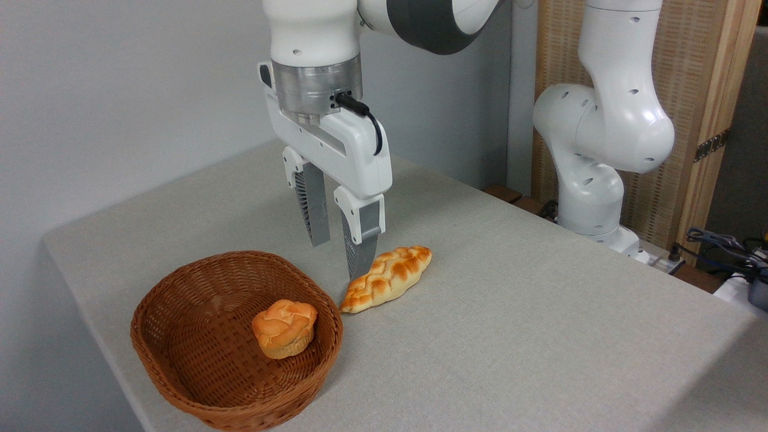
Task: Put bread into the basket
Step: 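Lower the gripper onto the braided bread loaf and close on it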
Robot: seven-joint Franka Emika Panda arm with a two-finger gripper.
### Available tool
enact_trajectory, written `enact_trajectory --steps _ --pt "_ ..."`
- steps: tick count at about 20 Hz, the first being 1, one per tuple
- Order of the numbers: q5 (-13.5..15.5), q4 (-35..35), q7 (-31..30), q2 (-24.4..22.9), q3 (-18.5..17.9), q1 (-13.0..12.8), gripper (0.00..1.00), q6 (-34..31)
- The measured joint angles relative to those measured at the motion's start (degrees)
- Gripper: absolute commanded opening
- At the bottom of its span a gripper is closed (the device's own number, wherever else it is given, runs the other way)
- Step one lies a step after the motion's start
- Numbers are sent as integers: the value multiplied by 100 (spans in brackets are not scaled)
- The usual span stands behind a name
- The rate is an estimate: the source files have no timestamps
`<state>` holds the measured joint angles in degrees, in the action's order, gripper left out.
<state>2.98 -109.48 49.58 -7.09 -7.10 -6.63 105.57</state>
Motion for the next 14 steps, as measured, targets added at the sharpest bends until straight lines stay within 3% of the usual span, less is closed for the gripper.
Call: enact_trajectory --steps 5,14 --pt "1 -156 0 46 7 -79 100 -333" --pt "8 -1063 -18 51 65 -605 100 -342"
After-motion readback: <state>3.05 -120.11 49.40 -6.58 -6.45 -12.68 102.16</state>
